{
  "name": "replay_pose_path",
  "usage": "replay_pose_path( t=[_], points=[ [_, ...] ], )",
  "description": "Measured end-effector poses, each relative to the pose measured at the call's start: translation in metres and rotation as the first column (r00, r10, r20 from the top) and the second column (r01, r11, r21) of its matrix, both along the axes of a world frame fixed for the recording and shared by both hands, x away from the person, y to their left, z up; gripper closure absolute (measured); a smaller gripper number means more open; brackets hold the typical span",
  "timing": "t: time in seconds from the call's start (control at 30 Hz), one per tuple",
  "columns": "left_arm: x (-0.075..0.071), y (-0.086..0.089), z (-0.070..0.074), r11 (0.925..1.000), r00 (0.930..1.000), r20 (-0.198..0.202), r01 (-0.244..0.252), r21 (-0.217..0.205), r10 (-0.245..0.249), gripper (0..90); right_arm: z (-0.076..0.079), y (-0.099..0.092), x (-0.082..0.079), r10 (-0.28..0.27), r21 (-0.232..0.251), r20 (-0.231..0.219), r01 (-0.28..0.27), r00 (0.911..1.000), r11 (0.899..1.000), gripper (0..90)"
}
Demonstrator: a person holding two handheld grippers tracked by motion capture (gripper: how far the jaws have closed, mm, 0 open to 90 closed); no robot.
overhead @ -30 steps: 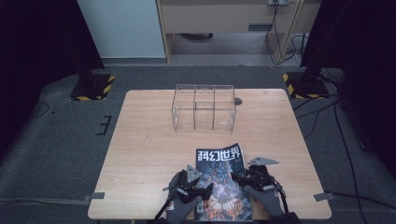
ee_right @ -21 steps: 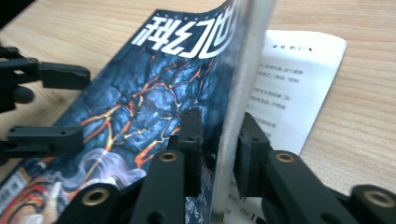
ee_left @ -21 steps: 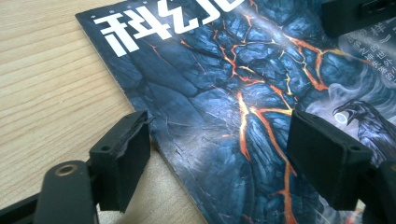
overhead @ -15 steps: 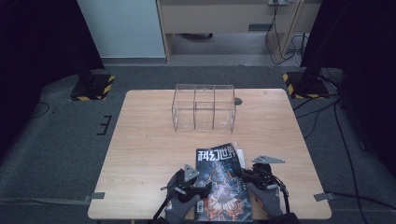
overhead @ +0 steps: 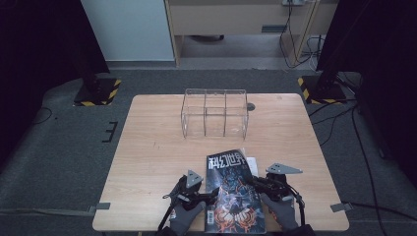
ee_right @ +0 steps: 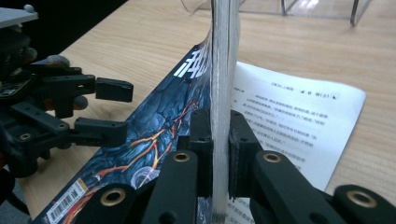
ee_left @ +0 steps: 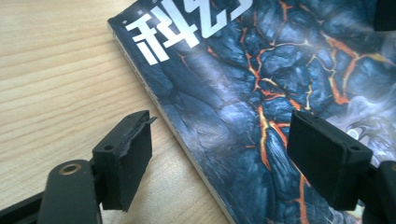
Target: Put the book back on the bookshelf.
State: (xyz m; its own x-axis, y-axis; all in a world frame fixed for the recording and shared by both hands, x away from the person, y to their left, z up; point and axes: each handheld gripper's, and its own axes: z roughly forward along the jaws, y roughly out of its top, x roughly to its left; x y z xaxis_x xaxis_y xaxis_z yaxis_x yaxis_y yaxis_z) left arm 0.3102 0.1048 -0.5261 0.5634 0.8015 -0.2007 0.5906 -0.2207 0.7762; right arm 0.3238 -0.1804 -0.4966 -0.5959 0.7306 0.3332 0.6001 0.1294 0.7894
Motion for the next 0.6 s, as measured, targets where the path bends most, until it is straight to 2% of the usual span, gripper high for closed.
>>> replay_pose_path(
  t=[0.3,0.37,0.6],
  points=[
    [0.000,0.001,0.006,0.9996,0.9999,0.014,0.006,-0.027,-0.006,21.2,0.014,0.002,-0.009,0.036,0.022,0.070,-0.037,0.9969,0.999,83.5],
    [0.000,0.001,0.007,0.9992,0.9999,0.011,0.009,-0.039,-0.008,21.1,0.015,0.003,-0.010,0.040,0.024,0.080,-0.042,0.9960,0.999,83.5],
    [0.003,0.003,0.005,0.9992,1.0000,-0.002,0.008,-0.038,-0.008,19.8,0.020,0.003,-0.013,0.060,0.036,0.111,-0.064,0.9920,0.997,83.6]
  ],
)
